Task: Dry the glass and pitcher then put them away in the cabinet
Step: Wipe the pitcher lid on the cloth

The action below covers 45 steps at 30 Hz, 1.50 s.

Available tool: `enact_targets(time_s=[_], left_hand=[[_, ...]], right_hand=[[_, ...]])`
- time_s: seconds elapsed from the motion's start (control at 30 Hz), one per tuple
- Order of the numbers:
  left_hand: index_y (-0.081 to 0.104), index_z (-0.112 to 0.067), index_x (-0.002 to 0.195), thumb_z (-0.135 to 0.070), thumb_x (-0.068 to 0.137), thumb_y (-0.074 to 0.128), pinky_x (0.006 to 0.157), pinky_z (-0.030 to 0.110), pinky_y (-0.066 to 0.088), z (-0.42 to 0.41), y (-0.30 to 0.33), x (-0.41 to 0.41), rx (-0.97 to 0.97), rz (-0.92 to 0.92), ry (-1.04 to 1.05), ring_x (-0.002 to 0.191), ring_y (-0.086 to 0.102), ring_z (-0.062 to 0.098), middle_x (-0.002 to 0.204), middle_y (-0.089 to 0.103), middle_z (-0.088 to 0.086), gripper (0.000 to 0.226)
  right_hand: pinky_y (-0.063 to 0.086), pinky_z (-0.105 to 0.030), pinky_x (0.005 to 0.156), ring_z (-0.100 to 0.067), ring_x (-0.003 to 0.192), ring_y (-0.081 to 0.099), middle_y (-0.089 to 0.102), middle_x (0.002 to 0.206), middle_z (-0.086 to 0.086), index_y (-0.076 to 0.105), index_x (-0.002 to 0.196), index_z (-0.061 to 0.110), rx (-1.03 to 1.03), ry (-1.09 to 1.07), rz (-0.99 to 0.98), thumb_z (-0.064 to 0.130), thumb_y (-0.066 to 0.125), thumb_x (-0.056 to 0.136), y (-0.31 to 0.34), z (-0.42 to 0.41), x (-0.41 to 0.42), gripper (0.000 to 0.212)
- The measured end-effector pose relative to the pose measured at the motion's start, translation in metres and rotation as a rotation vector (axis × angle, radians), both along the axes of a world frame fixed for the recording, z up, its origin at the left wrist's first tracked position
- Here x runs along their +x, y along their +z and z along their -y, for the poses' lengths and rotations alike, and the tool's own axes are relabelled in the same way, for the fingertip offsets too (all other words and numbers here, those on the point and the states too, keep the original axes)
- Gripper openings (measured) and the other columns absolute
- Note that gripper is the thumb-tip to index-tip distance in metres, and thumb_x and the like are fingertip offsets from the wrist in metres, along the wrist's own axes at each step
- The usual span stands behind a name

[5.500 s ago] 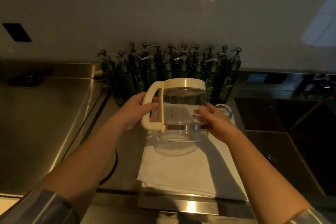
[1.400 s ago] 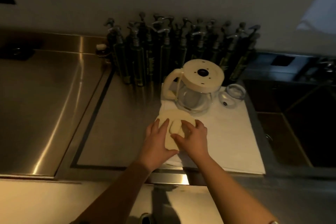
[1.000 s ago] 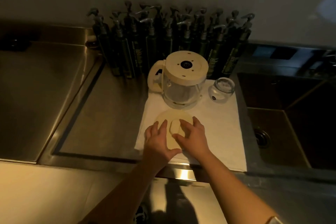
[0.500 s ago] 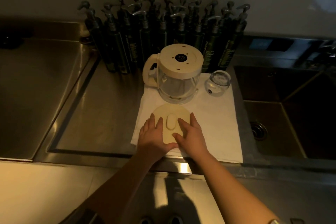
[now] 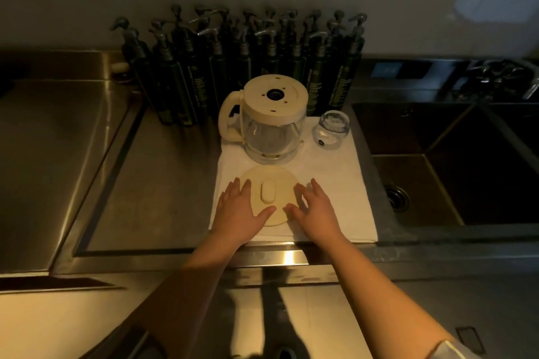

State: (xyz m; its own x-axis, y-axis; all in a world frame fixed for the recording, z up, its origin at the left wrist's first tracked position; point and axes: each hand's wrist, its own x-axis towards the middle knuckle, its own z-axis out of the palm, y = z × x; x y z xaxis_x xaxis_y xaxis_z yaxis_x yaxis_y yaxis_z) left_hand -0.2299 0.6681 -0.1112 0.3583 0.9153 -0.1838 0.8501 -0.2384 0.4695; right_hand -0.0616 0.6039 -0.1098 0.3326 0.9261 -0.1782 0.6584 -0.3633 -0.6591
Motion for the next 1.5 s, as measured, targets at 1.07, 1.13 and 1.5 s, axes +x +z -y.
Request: enact_targets(time_s=[1.07,1.13,1.5], left_hand=[[0.034,-0.023,0.146,-0.056,0.088,0.052,0.106,0.045,0.040,0.040,0.030,0.026,0.100,0.241,0.030,0.129,0.045,0.023,0.147,0.041,0.003,0.069],[0.034,-0.022,0.146,-0.056,0.088,0.052,0.106,0.045,0.039,0.040,0.031,0.027,0.110,0.241,0.032,0.129,0.046,0.023,0.147,0.042,0.003,0.069],[0.035,-0.022,0.146,-0.055,0.090,0.050,0.109,0.043,0.035,0.038,0.036,0.030,0.155,0.225,0.025,0.131,0.042,0.023,0.147,0.042,0.003,0.067]], right_hand=[[0.036,-0.031,0.105,-0.020,0.131,0.040,0.039,0.146,-0.003,0.045,0.139,0.024,0.197,-0.223,-0.010,0.031,0.056,0.094,0.035,0.057,0.015,0.047],[0.036,-0.031,0.105,-0.020,0.131,0.040,0.039,0.146,-0.004,0.045,0.139,0.024,0.193,-0.218,-0.003,0.031,0.056,0.094,0.036,0.058,0.015,0.047],[0.037,-0.032,0.104,-0.020,0.131,0.039,0.039,0.146,-0.003,0.047,0.138,0.024,0.199,-0.213,0.002,0.030,0.056,0.094,0.040,0.058,0.015,0.045]])
